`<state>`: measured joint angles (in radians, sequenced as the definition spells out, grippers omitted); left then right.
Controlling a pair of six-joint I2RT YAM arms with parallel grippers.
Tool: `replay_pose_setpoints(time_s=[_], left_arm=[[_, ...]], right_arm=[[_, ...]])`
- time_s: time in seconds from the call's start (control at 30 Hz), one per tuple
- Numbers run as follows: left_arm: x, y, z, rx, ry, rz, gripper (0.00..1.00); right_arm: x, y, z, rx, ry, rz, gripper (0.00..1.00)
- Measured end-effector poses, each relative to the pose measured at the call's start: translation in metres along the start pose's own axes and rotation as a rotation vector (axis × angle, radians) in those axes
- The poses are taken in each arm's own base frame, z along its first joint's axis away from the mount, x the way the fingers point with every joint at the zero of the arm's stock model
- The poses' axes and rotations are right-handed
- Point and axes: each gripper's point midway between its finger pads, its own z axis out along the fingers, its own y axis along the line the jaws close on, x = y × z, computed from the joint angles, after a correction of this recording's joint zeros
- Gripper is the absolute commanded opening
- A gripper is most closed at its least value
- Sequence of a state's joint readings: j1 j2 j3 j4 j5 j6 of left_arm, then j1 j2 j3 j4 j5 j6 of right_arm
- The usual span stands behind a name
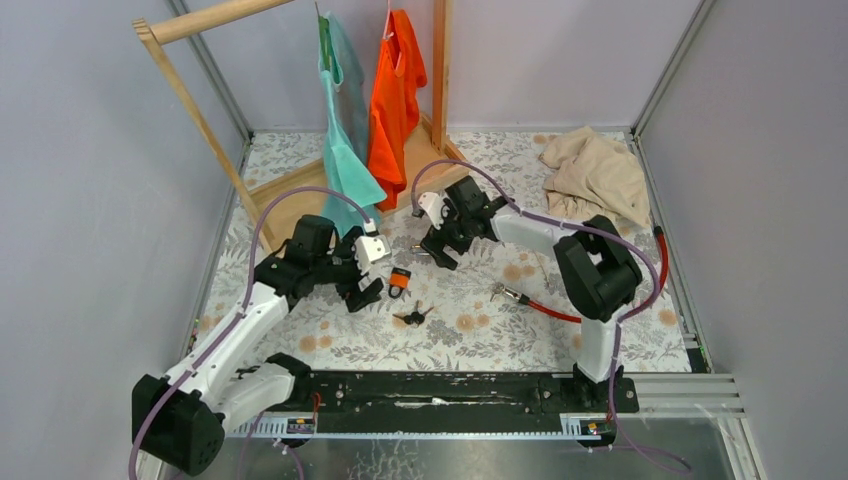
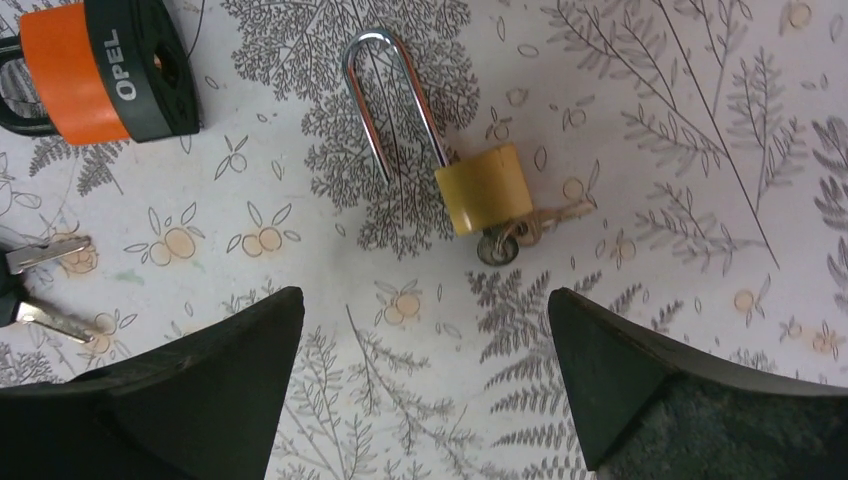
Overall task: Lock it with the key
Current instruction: Pick up the lock from the center of the board.
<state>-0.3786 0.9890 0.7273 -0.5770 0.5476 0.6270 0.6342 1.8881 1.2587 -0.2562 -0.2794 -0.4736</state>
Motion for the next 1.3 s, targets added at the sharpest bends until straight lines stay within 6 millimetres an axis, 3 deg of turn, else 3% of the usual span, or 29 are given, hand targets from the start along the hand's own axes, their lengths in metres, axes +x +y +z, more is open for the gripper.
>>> replay_pose_setpoints(time_s=[0.33,0.73,1.07,1.3], left_arm=[[-0.018,0.004,-0.007,-0.007,-0.035,0.007,1.00],[-0.019,0.004,-0.005,0.005,-0.031,-0.015,1.00],[-0.019,0.004,-0.005,0.004,-0.031,-0.016,1.00],[-0.019,0.004,-0.005,0.004,-0.029,-0.017,1.00]], right_arm=[[-0.005,-0.005,0.028,-0.101,0.028,-0.114,0.97],[-0.005,-0.025,0.036,-0.184,0.061,-0.218,0.90],[-0.011,-0.027,0.042,-0.219,0.051,-0.246,0.88],[-0.015,-0.029,0.046,-0.223,0.041,-0.261,0.79]])
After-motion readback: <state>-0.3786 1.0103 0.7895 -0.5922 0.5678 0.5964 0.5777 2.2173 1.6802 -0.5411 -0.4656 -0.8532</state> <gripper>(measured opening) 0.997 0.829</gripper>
